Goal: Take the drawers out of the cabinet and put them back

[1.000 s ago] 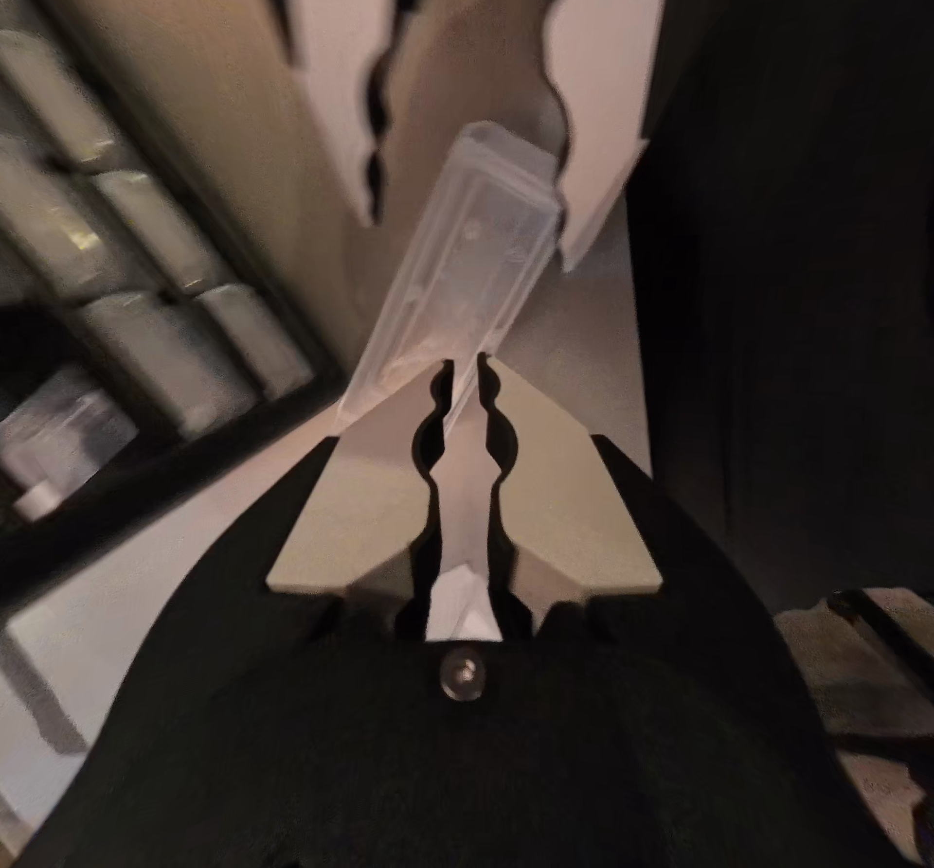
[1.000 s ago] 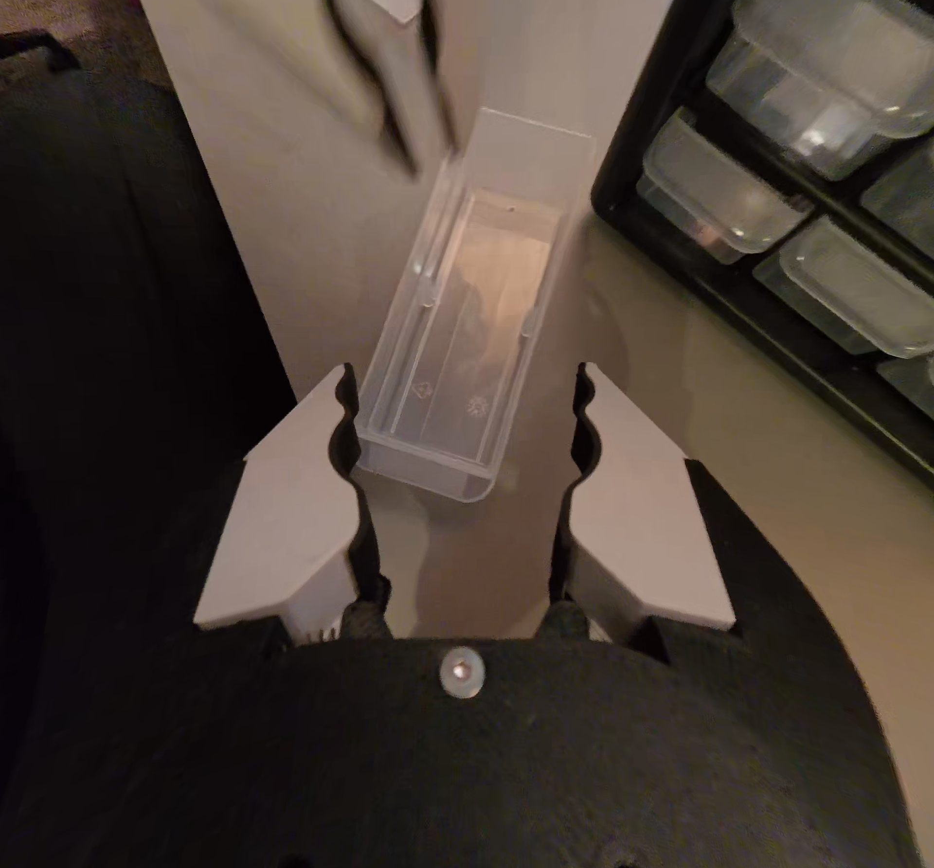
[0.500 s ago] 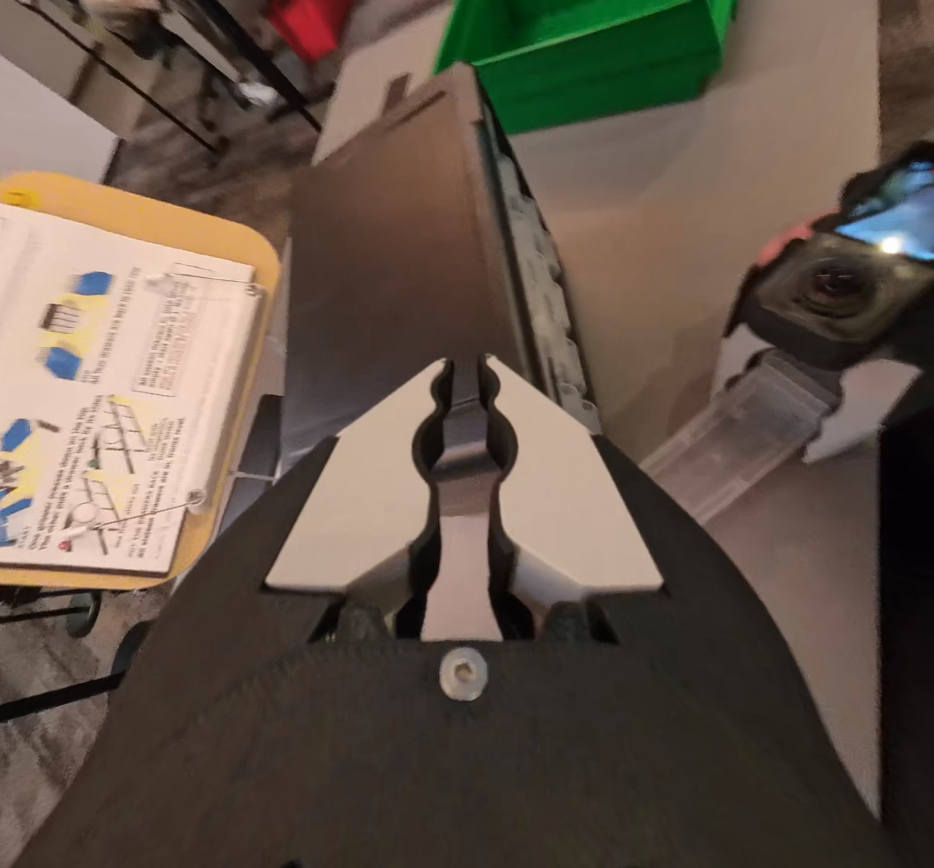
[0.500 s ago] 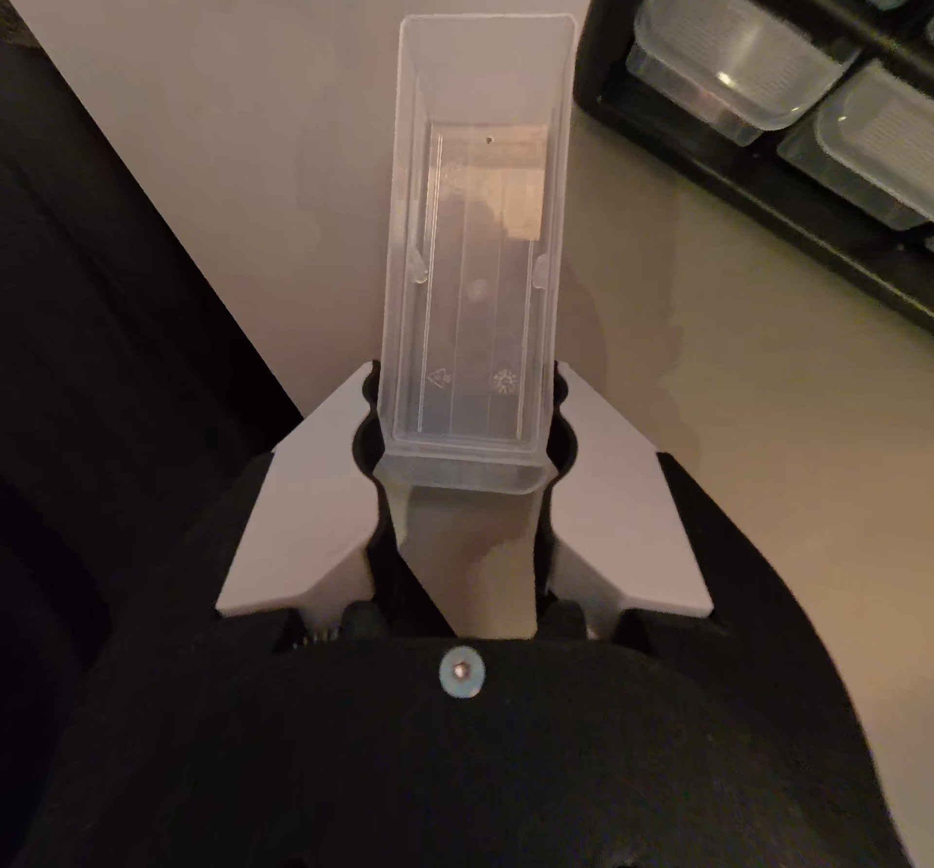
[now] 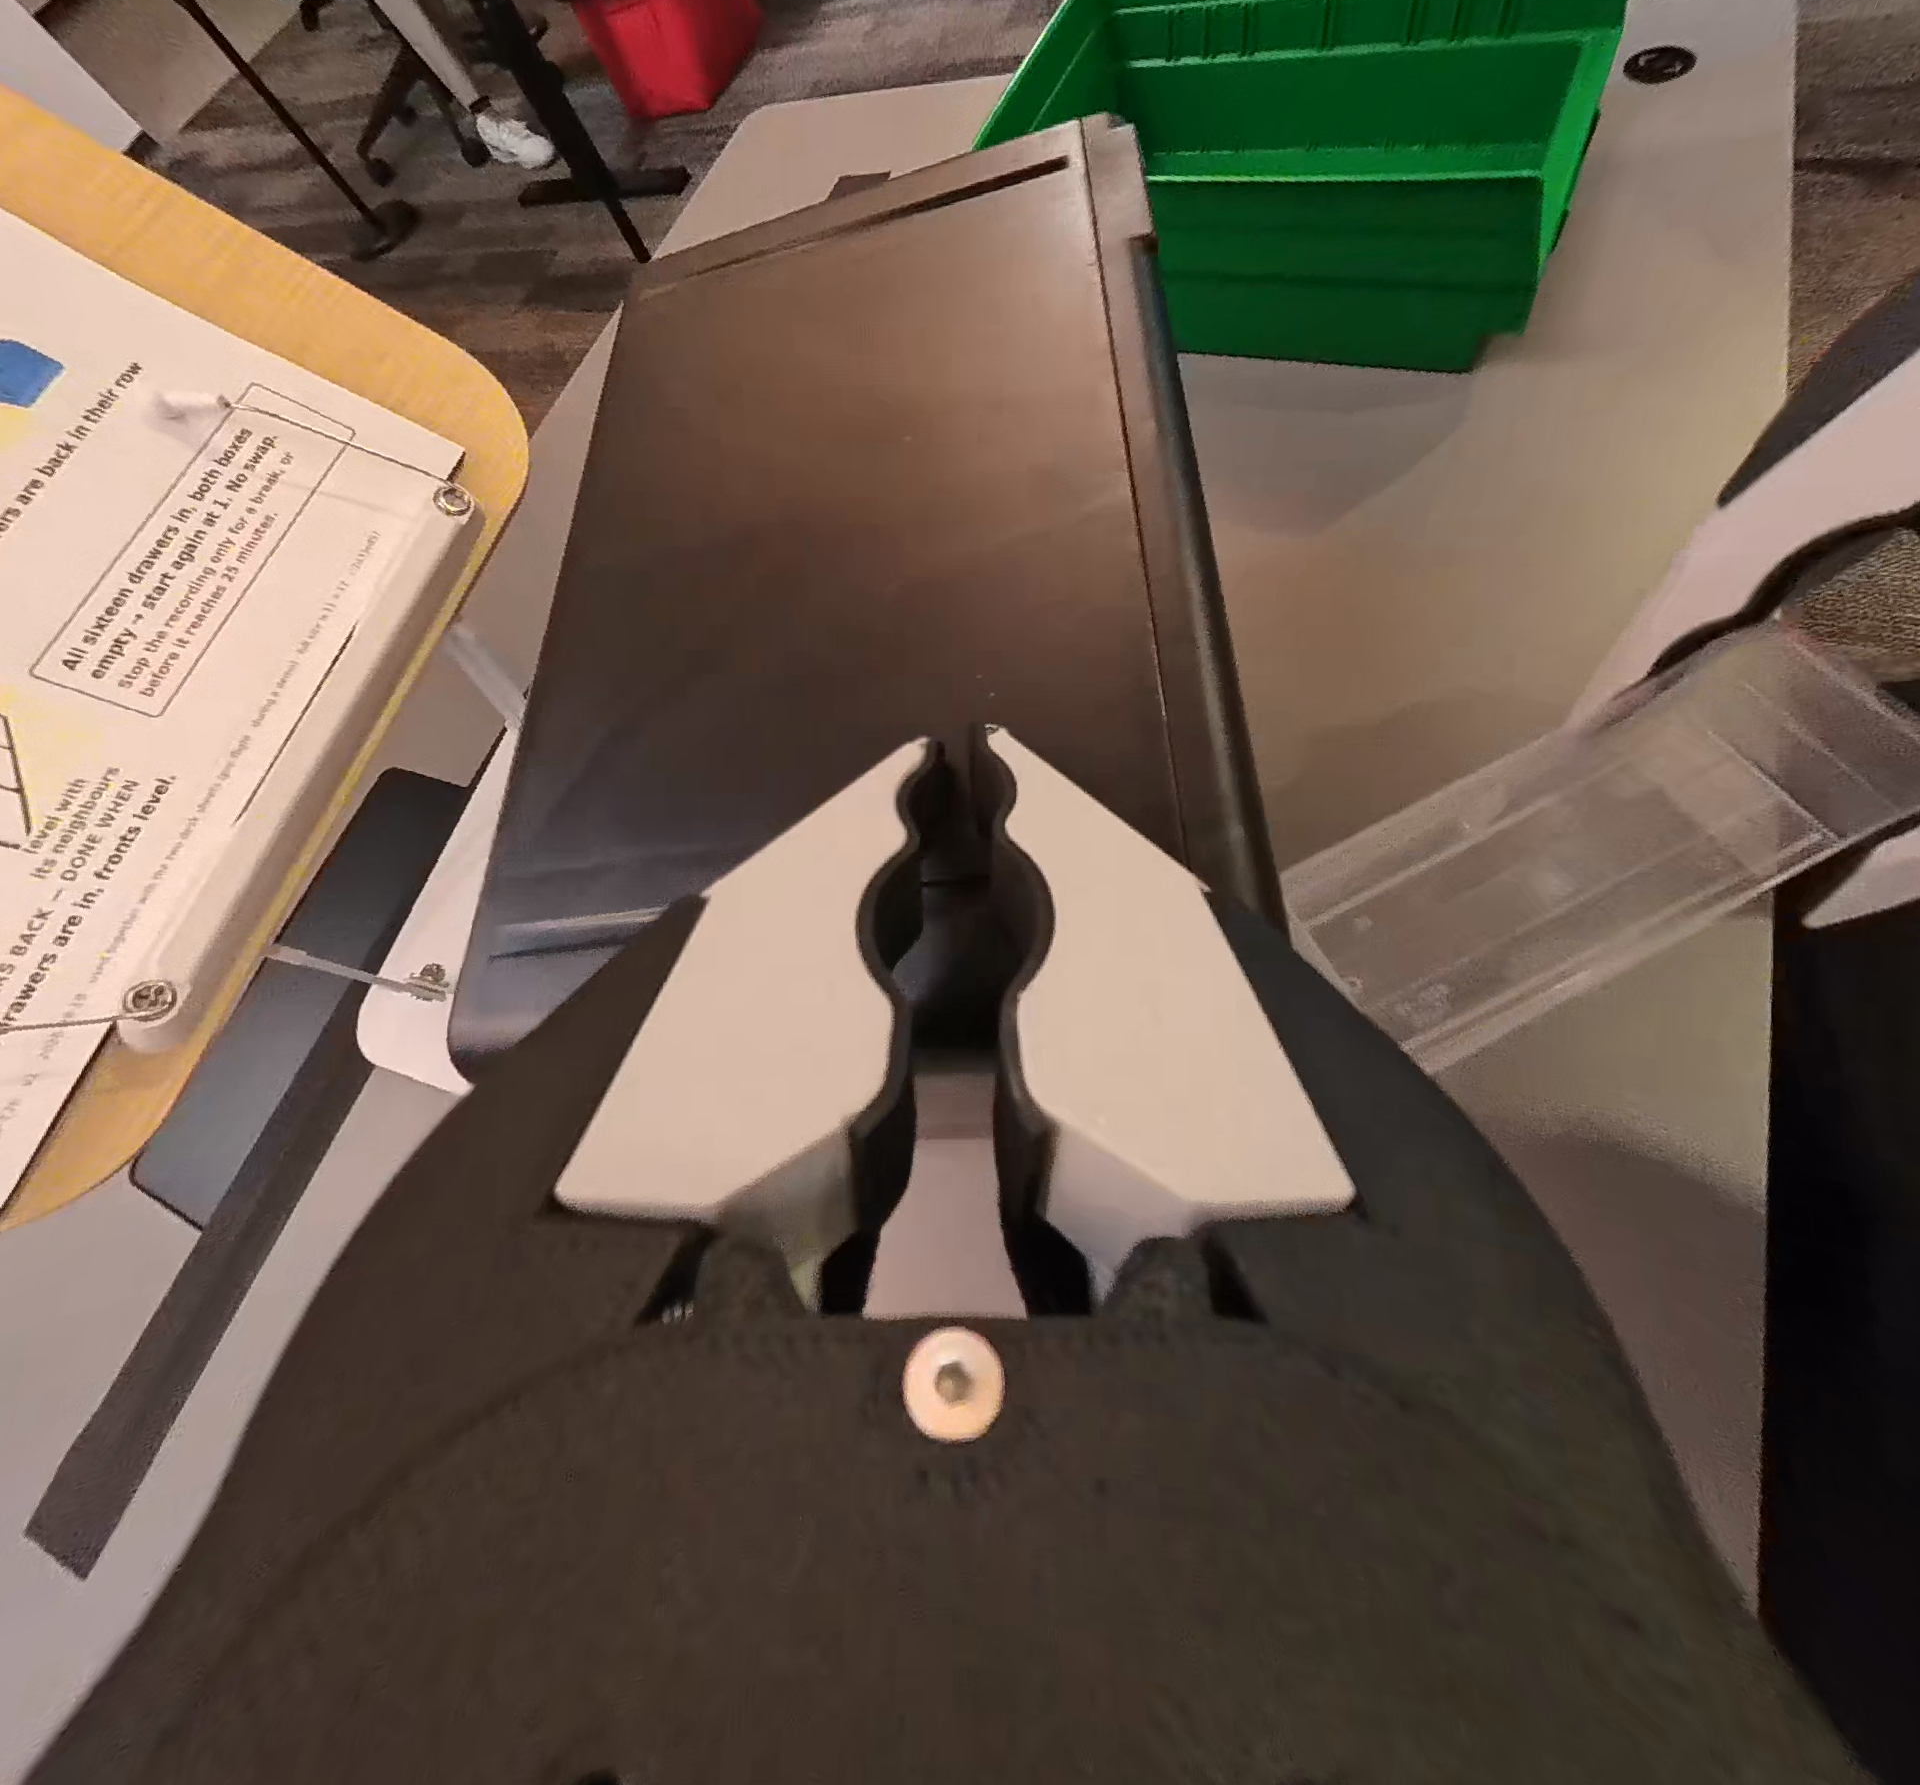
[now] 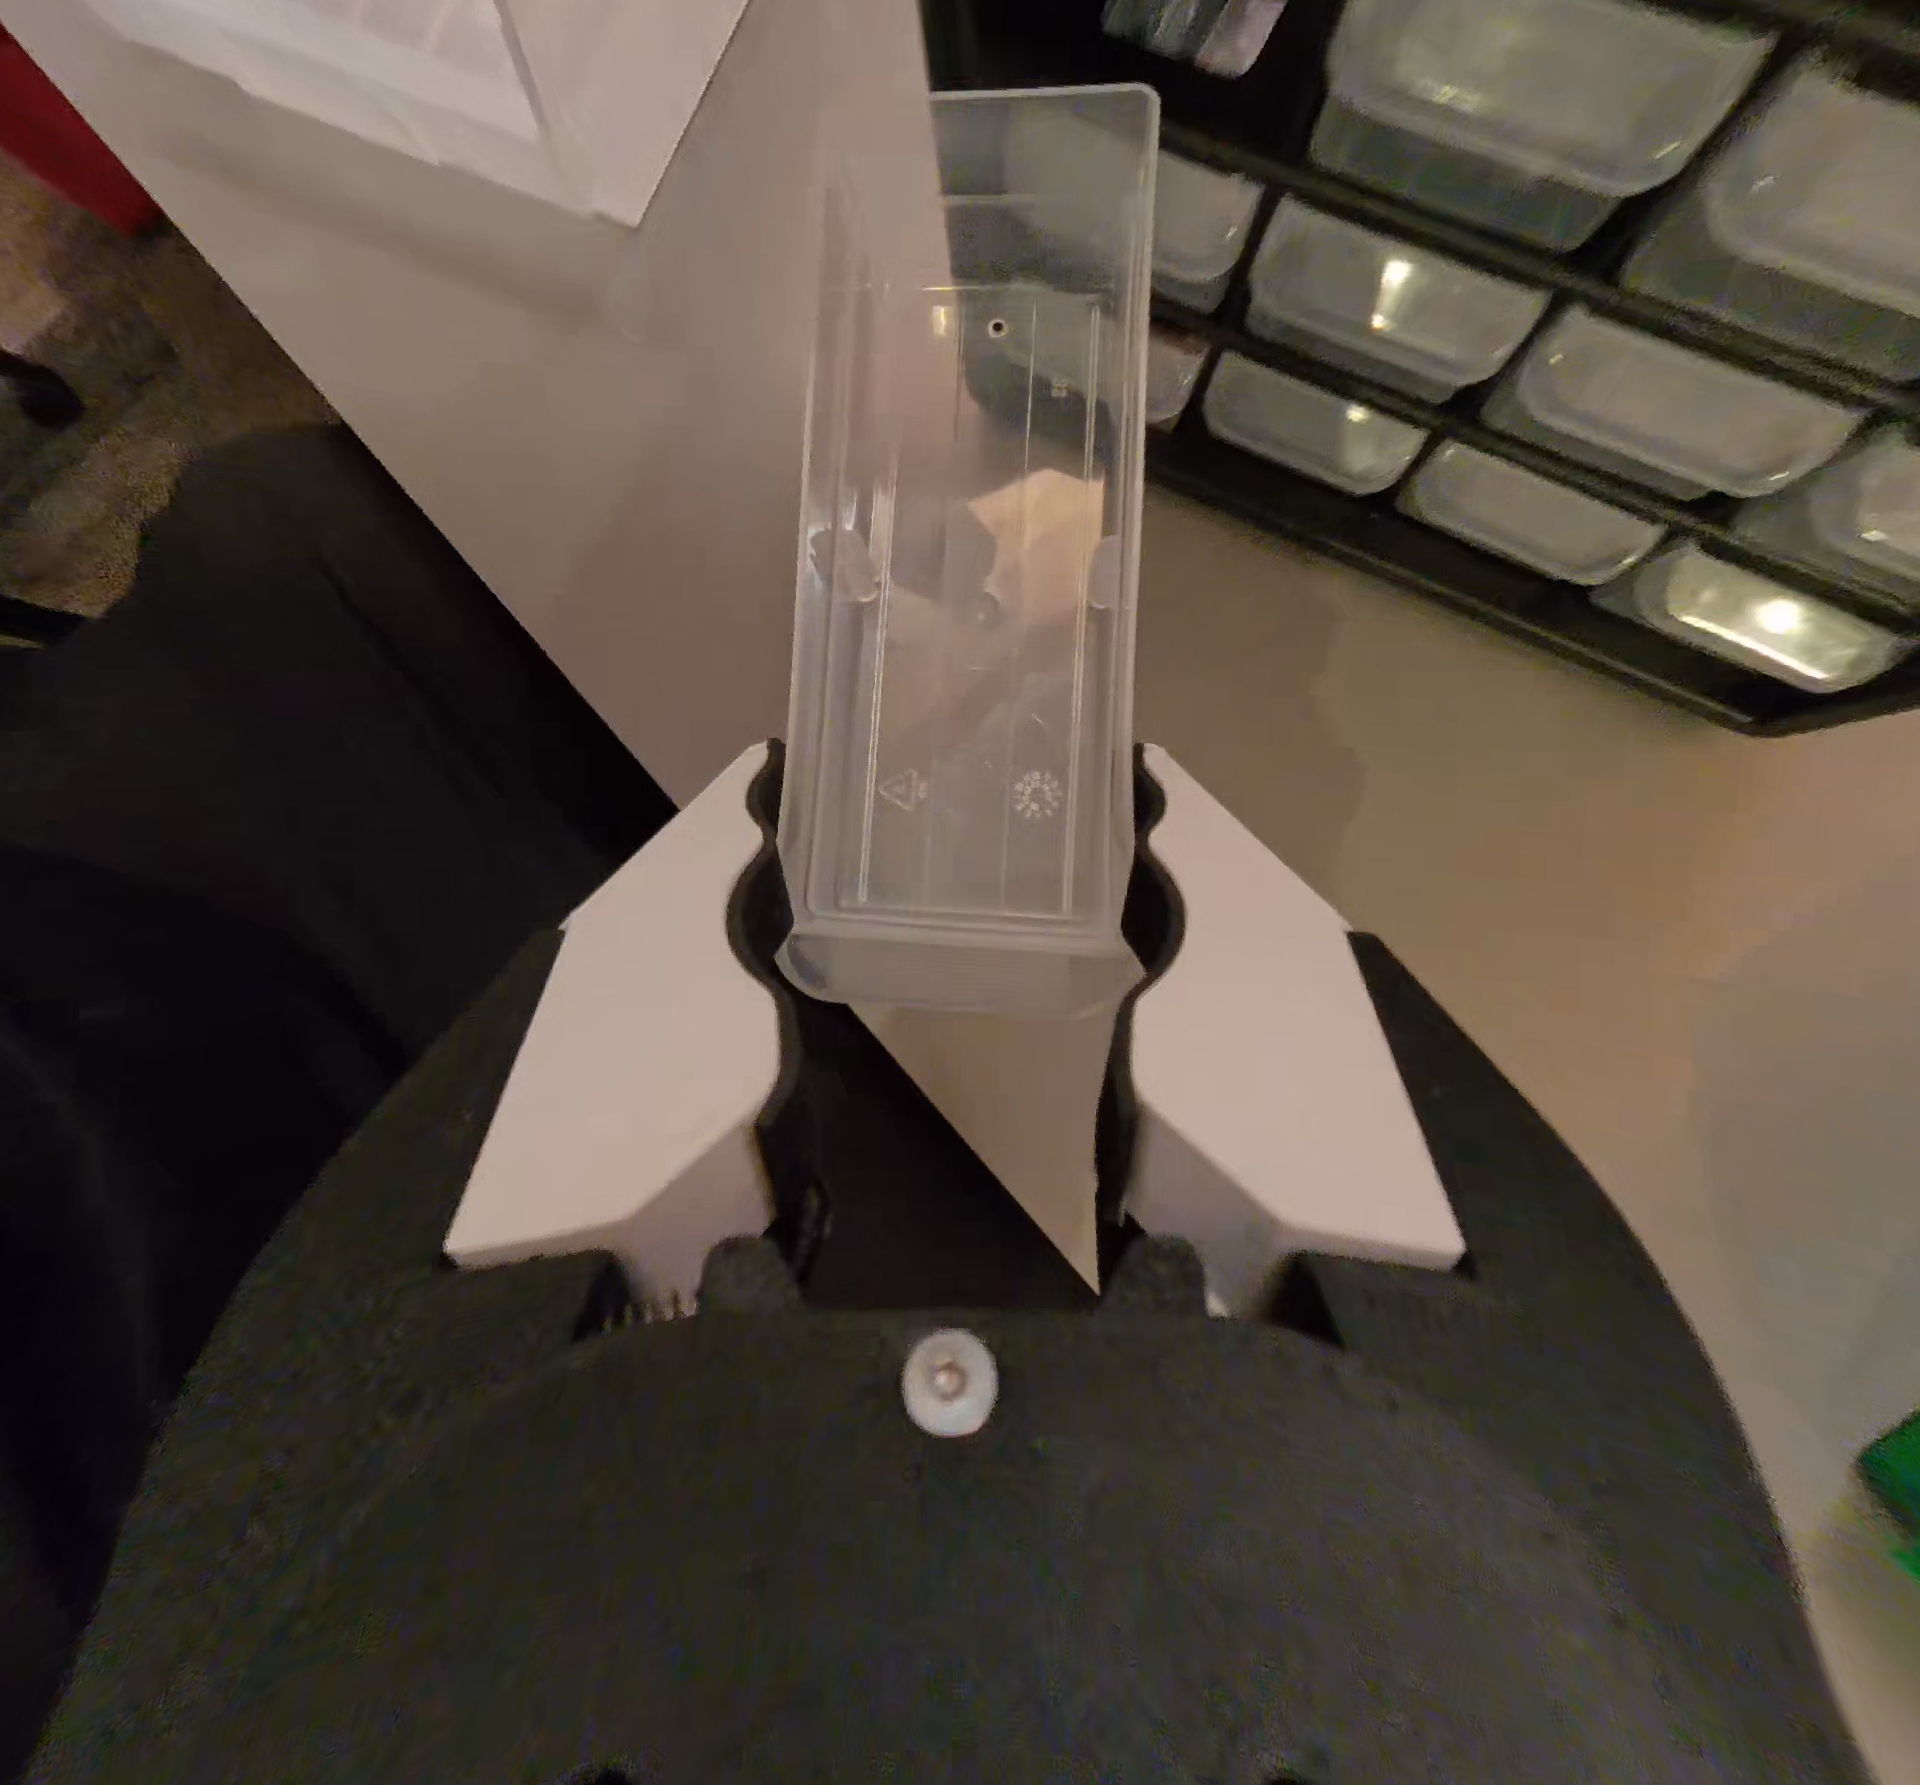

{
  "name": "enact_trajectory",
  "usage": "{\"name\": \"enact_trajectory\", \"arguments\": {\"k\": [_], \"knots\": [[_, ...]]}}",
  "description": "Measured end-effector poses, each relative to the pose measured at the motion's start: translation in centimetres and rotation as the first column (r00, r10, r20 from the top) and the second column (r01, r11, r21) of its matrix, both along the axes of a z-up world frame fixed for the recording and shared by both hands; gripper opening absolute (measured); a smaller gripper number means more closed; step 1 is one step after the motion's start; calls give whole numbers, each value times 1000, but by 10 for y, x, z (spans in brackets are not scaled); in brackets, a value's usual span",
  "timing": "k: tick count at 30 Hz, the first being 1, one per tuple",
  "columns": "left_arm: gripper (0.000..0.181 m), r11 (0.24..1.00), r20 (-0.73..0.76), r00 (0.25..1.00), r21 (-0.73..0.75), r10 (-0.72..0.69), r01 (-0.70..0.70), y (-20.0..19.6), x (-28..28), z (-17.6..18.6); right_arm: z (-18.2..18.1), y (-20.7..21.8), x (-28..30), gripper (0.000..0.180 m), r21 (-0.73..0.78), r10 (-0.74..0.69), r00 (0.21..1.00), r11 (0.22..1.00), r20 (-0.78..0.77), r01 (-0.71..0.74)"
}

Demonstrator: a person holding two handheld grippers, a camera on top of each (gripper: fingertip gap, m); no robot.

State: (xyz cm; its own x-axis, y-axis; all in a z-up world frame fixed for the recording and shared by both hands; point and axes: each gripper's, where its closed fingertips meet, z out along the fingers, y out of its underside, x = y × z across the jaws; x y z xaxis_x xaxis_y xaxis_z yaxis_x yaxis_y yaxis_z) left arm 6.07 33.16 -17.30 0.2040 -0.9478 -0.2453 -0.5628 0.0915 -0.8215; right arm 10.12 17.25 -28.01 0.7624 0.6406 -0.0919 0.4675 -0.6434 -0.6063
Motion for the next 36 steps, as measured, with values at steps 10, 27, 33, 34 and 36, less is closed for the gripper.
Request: {"name": "enact_trajectory", "arguments": {"k": [10, 27, 33, 34, 36], "knots": [[2, 1000, 23, 1000, -23, -5, 5, -1, -1, 0, 16, 29, 4, 63, -41, -58, 998, 997, 3, 58], [2, 999, 39, 999, -44, -9, 10, -1, -2, 1, 12, 57, -32, 65, 178, -207, 970, 957, -126, 227], [1, 999, 50, 999, -45, -3, 5, -1, -3, 1, 17, 71, -38, 93, 216, -147, 967, 957, -208, 192], [1, 999, 51, 999, -44, -3, 5, -1, -3, 1, 21, 67, -36, 97, 213, -129, 963, 960, -235, 181], [1, 999, 55, 998, -49, -7, 9, -1, -3, 1, 29, 54, -30, 102, 235, -65, 966, 964, -249, 126]]}}
